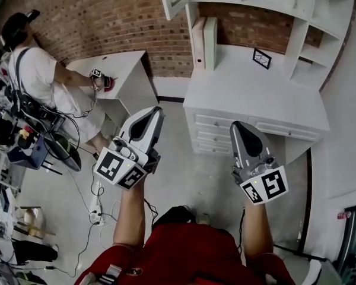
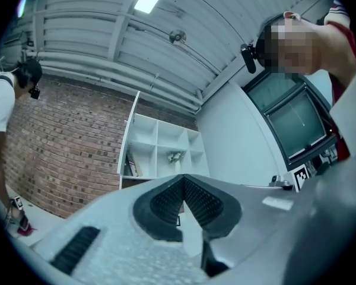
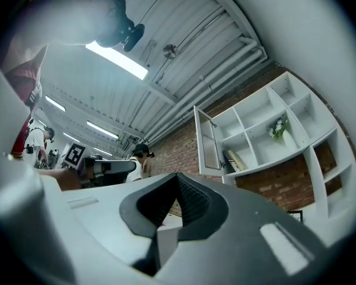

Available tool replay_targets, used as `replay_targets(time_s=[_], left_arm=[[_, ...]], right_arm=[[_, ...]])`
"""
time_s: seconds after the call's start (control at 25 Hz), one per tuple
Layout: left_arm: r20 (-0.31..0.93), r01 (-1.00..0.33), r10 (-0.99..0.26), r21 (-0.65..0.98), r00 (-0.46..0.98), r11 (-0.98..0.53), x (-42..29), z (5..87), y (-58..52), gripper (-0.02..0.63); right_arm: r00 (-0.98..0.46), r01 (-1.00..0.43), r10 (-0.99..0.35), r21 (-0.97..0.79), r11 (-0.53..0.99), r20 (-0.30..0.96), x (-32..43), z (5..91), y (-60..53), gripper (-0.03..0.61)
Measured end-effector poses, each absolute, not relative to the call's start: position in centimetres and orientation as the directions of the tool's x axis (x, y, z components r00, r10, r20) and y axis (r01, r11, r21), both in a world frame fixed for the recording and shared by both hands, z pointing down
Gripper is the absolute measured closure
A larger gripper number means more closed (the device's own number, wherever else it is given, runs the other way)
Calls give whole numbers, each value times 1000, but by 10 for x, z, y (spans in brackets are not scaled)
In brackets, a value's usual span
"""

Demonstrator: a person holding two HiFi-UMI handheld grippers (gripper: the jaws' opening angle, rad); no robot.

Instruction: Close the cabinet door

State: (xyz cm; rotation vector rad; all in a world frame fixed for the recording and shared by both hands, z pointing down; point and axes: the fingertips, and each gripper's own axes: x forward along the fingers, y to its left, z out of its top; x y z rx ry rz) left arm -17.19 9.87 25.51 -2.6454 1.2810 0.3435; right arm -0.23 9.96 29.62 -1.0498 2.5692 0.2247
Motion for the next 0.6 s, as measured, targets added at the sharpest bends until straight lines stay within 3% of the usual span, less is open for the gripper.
replay_targets(time_s=[0.6], left_arm=[[-300, -802, -754, -74, 584, -592, -199, 249, -63, 611]], right_arm=[[-657, -725, -666, 56, 687, -353, -14, 298, -31, 565]])
